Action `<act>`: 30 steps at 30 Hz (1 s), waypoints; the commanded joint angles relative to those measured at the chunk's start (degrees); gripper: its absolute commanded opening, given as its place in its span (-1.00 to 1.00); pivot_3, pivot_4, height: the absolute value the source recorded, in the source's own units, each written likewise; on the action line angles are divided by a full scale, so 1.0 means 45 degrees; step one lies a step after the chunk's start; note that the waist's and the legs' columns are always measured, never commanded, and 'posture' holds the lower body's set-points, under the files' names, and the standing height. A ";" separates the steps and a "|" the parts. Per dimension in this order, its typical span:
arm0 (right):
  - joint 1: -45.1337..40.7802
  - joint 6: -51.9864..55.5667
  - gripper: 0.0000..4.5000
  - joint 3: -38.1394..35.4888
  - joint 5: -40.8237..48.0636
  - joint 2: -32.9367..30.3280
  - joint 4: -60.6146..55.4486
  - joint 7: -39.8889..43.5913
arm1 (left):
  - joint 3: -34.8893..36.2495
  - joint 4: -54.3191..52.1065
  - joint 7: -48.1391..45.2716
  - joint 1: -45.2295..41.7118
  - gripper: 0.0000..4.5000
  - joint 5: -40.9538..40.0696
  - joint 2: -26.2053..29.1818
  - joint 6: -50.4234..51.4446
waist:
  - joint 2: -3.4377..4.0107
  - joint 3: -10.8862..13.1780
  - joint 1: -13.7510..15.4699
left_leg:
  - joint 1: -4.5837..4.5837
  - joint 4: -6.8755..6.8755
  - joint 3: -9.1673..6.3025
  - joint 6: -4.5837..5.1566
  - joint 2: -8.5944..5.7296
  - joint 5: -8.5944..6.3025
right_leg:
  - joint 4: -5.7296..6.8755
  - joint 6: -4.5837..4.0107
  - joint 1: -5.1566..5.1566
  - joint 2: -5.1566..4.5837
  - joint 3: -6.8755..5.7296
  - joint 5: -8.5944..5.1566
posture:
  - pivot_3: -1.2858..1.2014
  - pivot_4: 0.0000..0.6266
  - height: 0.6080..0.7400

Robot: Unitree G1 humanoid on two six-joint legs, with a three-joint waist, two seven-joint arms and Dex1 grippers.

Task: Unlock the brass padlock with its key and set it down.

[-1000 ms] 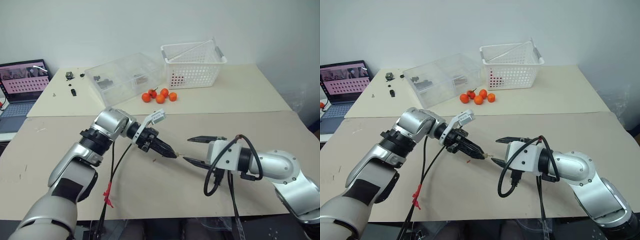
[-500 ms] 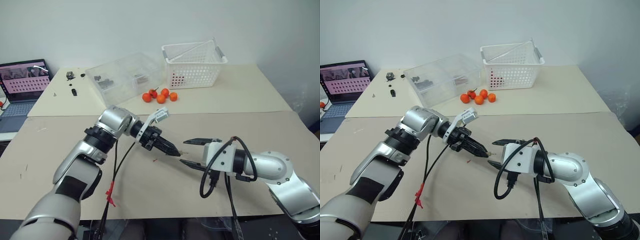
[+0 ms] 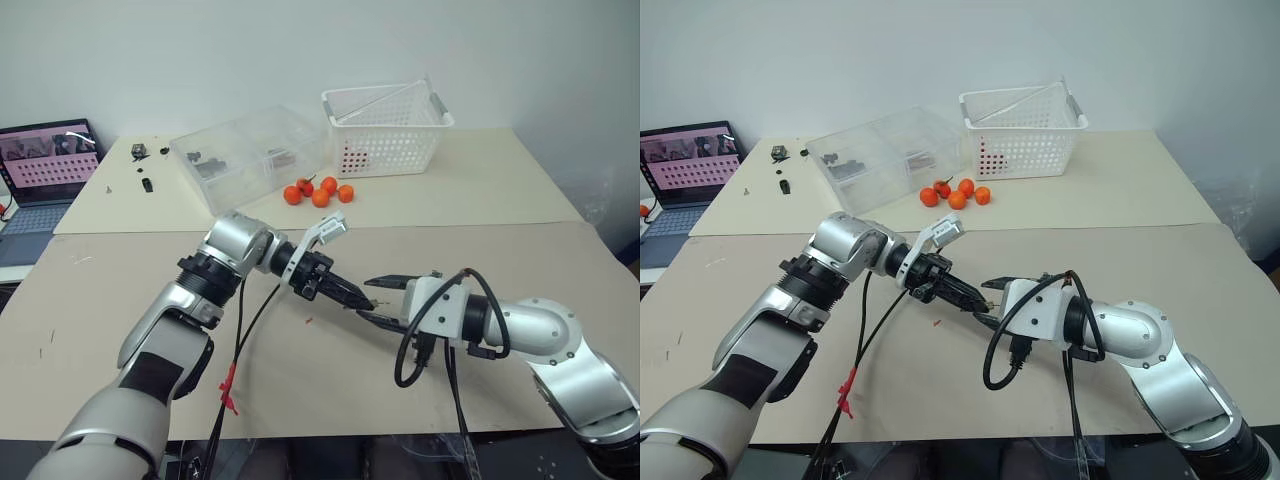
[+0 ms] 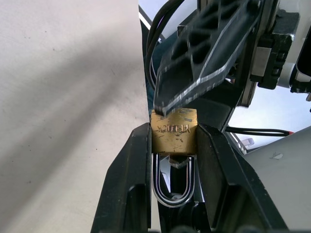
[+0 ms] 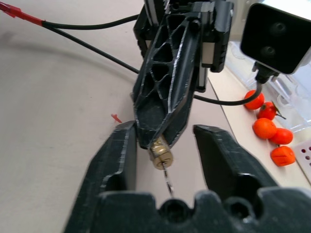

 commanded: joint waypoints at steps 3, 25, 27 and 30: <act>-0.0142 0.0144 -0.82 -0.0478 0.0118 0.0104 -0.0492 -0.0163 | -0.0042 -0.0310 -0.0265 -0.0186 -0.64 -0.0108 0.0110 -0.0057 | 0.0000 0.0000 0.0004 | 0.0000 0.0000 0.0001 0.0000 -0.0001 0.0000 | -0.0003 0.0001 0.0000 -0.0001 0.0000 0.0000 | 0.03 -0.52 1.00; 0.0204 -0.0287 -0.84 -0.0556 -0.0385 -0.0101 -0.0396 -0.0189 | -0.0204 -0.0140 -0.0468 -0.0232 -0.64 0.0110 0.0195 -0.0226 | 0.0000 0.0000 0.0005 | 0.0000 0.0000 0.0001 0.0000 -0.0002 0.0000 | -0.0001 0.0000 0.0000 -0.0001 0.0001 0.0000 | 0.03 -0.52 1.00; 0.0228 -0.0452 -0.84 -0.0577 -0.0503 -0.0153 -0.0296 -0.0170 | -0.0226 -0.0124 -0.0474 -0.0241 -0.64 0.0117 0.0201 -0.0242 | 0.0000 0.0000 0.0005 | -0.0001 0.0000 0.0002 0.0000 -0.0003 0.0000 | -0.0001 0.0000 -0.0001 -0.0002 0.0001 0.0000 | 0.03 -0.52 1.00; 0.0193 -0.0556 -0.84 -0.0584 -0.0555 -0.0117 -0.0229 -0.0166 | -0.0243 -0.0083 -0.0480 -0.0265 -0.64 0.0120 0.0193 -0.0275 | 0.0000 0.0000 0.0001 | 0.0000 0.0000 0.0003 0.0000 -0.0003 0.0000 | -0.0002 0.0000 0.0000 -0.0002 0.0002 0.0000 | 0.03 -0.52 1.00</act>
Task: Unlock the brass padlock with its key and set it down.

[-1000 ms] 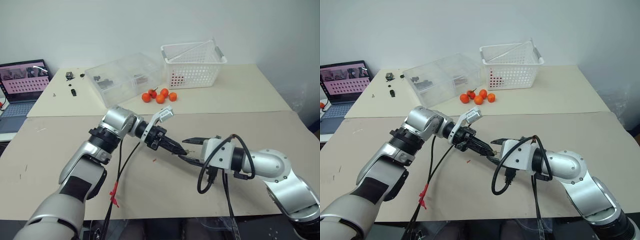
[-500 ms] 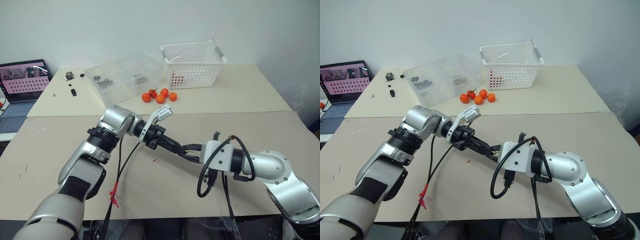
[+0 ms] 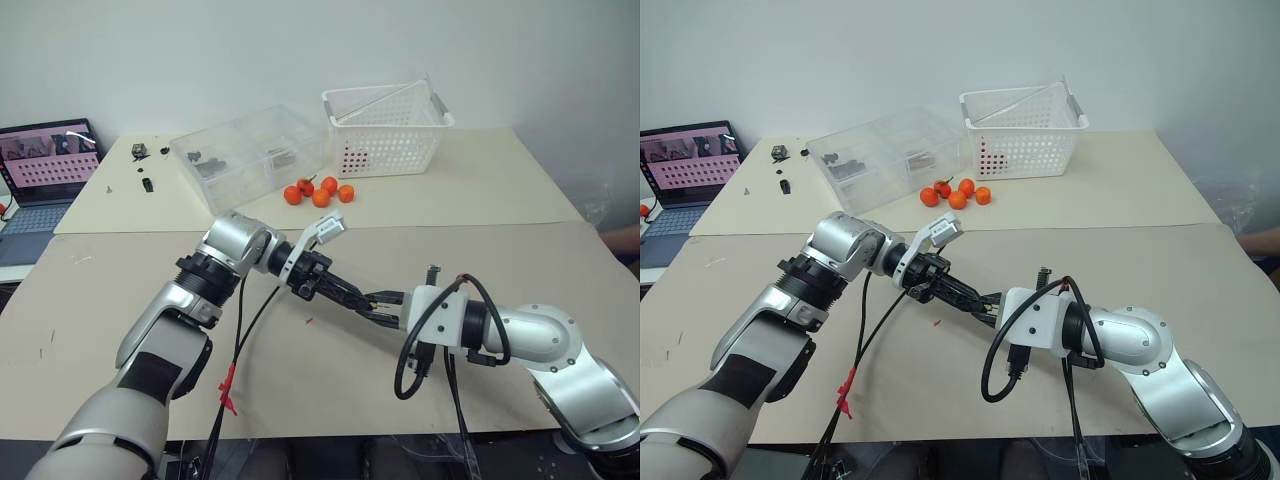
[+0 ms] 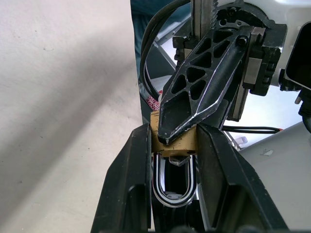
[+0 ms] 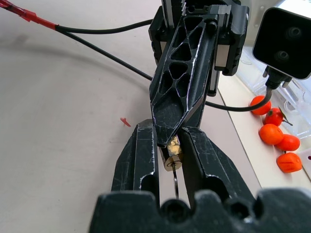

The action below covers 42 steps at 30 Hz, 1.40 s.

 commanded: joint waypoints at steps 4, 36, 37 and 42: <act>-0.0204 -0.0067 -0.84 -0.0676 -0.0022 0.0072 0.0056 -0.0245 | 0.0049 -0.0102 0.0014 -0.0273 -0.64 0.0051 0.0078 -0.0221 | 0.0000 0.0000 0.0000 | 0.0000 0.0000 0.0000 0.0000 0.0001 0.0000 | 0.0001 0.0000 0.0000 0.0001 0.0000 0.0000 | 0.03 -0.52 1.00; -0.0170 0.0003 -0.91 -0.0863 0.0049 0.0125 -0.0052 -0.0085 | -0.0082 -0.0137 -0.0057 -0.0231 -0.64 0.0164 0.0120 -0.0588 | 0.0000 0.0000 0.0000 | 0.0001 0.0000 0.0001 0.0000 0.0000 0.0000 | 0.0001 0.0000 -0.0001 0.0001 0.0004 0.0000 | 0.03 -0.52 1.00; -0.0176 0.0002 -0.91 -0.0860 0.0046 0.0128 -0.0057 -0.0088 | -0.0120 -0.0189 -0.0074 -0.0196 -0.64 0.0220 0.0147 -0.0728 | 0.0000 0.0000 0.0001 | 0.0001 0.0000 0.0001 0.0000 0.0000 0.0000 | 0.0001 0.0000 -0.0001 0.0001 0.0004 0.0000 | 0.03 -0.52 1.00; -0.0196 0.0024 -0.91 -0.0834 0.0053 0.0150 -0.0055 -0.0081 | -0.0318 -0.0516 -0.0283 -0.0026 -0.41 0.0329 0.0338 -0.1142 | 0.0000 0.0000 0.0002 | 0.0000 -0.0001 0.0001 0.0000 0.0000 0.0000 | -0.0001 -0.0001 -0.0001 0.0000 0.0005 0.0000 | 0.03 -0.52 1.00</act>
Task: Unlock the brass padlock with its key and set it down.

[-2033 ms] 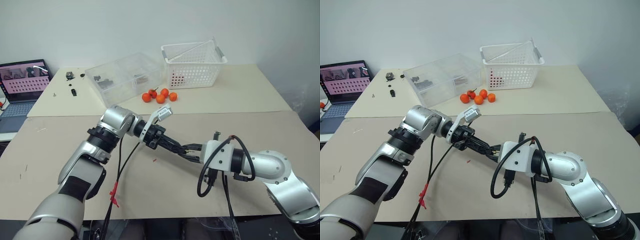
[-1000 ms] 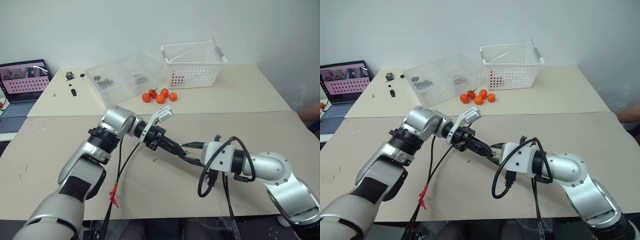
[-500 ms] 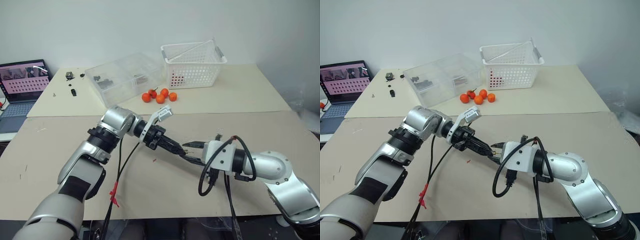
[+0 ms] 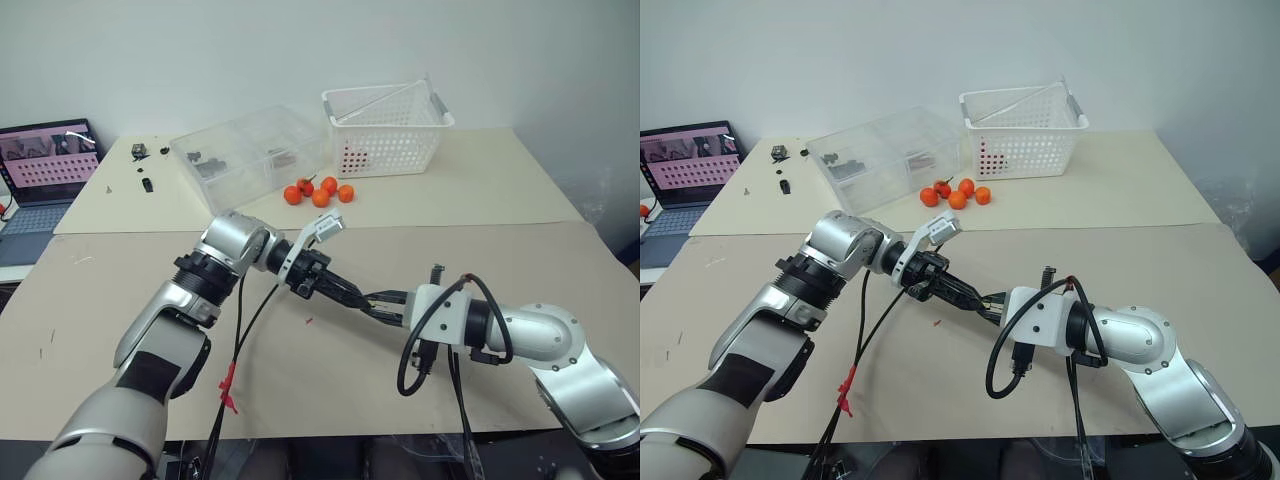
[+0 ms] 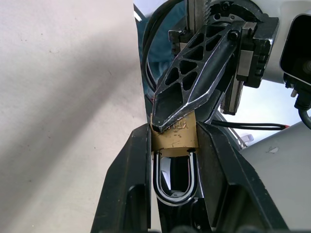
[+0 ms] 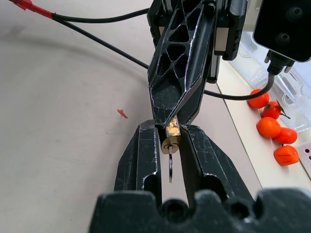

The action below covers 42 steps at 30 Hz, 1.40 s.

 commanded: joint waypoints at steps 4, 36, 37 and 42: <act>-0.0301 0.0007 -0.91 -0.0609 0.0076 0.0116 -0.0229 -0.0275 | -0.0104 -0.0355 -0.0152 -0.0099 0.28 0.0145 0.0177 -0.0407 | 0.0002 -0.0001 0.0002 | 0.0003 0.0000 0.0001 0.0000 -0.0001 0.0000 | 0.0002 0.0000 0.0000 -0.0001 0.0006 0.0000 | 0.03 -0.52 1.00; -0.1361 0.3357 -0.91 -0.2089 0.3562 0.0405 0.0017 -0.0409 | 0.3023 -0.1614 0.2988 0.0935 0.68 0.0289 0.1134 -0.1940 | 0.0004 -0.0001 0.0028 | 0.0003 -0.0005 -0.0012 -0.0005 0.0007 0.0002 | 0.0010 -0.0008 -0.0011 0.0002 0.0019 0.0006 | 0.03 -0.52 1.00; -0.1360 0.3391 -0.91 -0.2082 0.3612 0.0397 -0.0003 -0.0440 | 0.2998 -0.1660 0.2925 0.0962 0.52 0.0233 0.1131 -0.1911 | 0.0004 -0.0001 0.0029 | 0.0002 -0.0005 -0.0012 -0.0004 0.0004 0.0002 | 0.0008 -0.0008 -0.0011 -0.0001 0.0019 0.0006 | 0.03 -0.52 1.00; -0.1251 0.3379 -0.91 -0.2032 0.3652 0.0387 -0.0070 -0.0607 | 0.3054 -0.1800 0.2648 0.0990 -0.26 -0.0152 0.1150 -0.1547 | 0.0004 -0.0001 0.0012 | -0.0001 -0.0006 -0.0006 -0.0003 -0.0002 0.0001 | -0.0002 -0.0007 -0.0012 -0.0003 0.0023 0.0005 | 0.03 -0.52 1.00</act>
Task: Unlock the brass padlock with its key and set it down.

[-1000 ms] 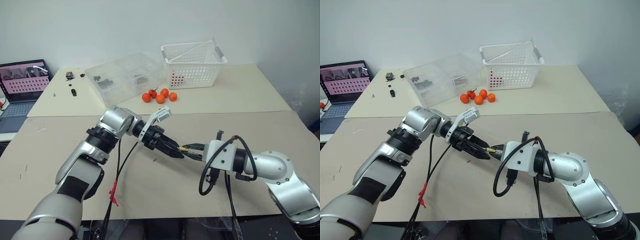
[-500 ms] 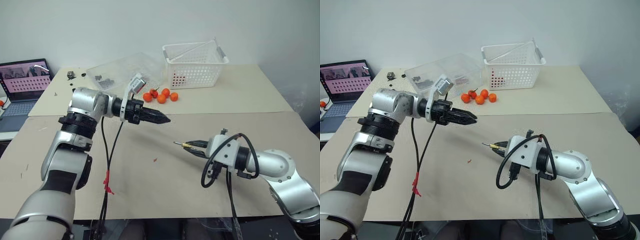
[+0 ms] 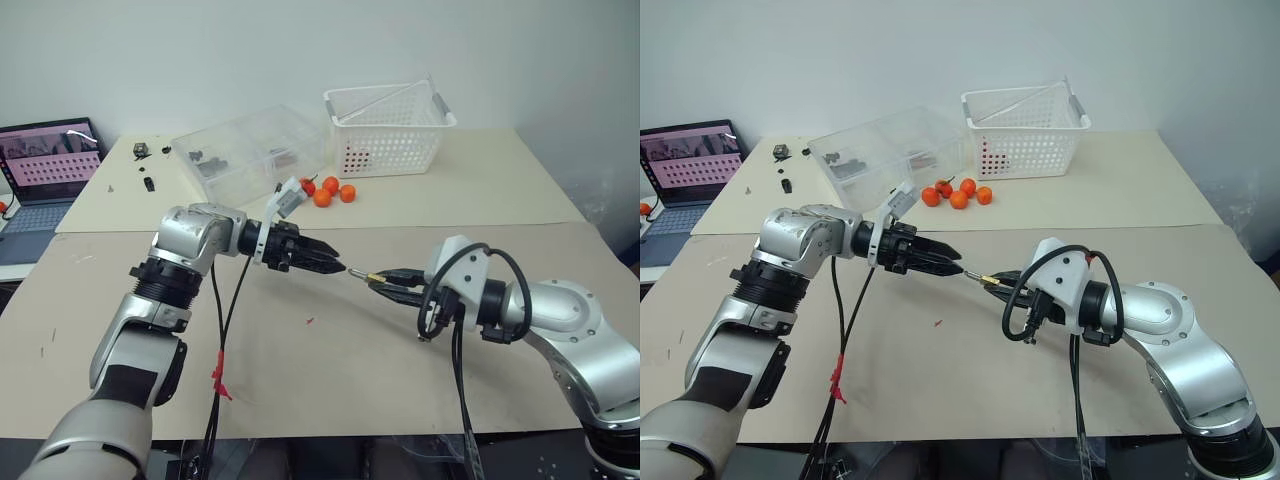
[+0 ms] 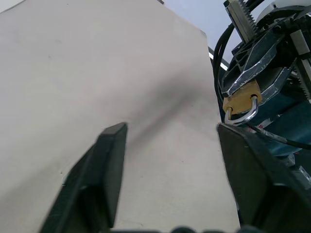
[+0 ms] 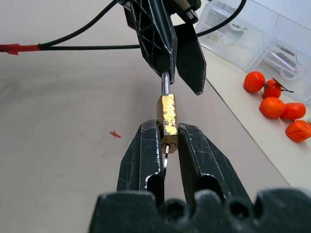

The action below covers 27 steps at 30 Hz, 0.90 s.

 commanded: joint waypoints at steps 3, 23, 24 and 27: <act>-0.0084 -0.0042 -0.91 -0.0403 0.0114 -0.0160 -0.0449 -0.0252 | 0.0333 -0.0700 -0.0432 -0.0159 -0.73 -0.0840 0.0189 0.0701 | 0.0000 0.0000 -0.0010 | 0.0001 0.0000 0.0000 0.0000 0.0002 0.0000 | 0.0003 0.0000 0.0000 0.0002 -0.0001 0.0000 | 0.03 -0.52 1.00; -0.0729 0.1071 -0.91 -0.0612 0.1612 0.0260 0.0090 -0.0698 | 0.0682 -0.3069 -0.0687 0.0187 -0.98 -0.3155 0.0863 0.2296 | 0.0006 0.0001 -0.0035 | 0.0006 -0.0003 -0.0003 0.0000 0.0010 0.0000 | 0.0002 0.0000 0.0004 0.0008 0.0009 0.0000 | 0.03 -0.52 1.00; -0.0794 0.1204 -0.91 -0.0633 0.1761 0.0273 0.0036 -0.0758 | 0.0673 -0.3097 -0.0614 0.0208 -0.98 -0.3158 0.0819 0.2277 | 0.0006 0.0001 -0.0043 | 0.0007 -0.0005 -0.0005 0.0001 0.0013 0.0000 | 0.0002 -0.0001 0.0003 0.0013 0.0008 0.0000 | 0.03 -0.52 1.00; -0.0933 0.1511 -0.91 -0.0683 0.2138 0.0280 -0.0098 -0.0932 | 0.0647 -0.3093 -0.0468 0.0241 -0.98 -0.3182 0.0726 0.2260 | 0.0006 0.0001 -0.0034 | 0.0008 -0.0005 -0.0006 0.0000 0.0016 0.0000 | 0.0007 -0.0001 0.0002 0.0016 0.0007 0.0000 | 0.03 -0.52 1.00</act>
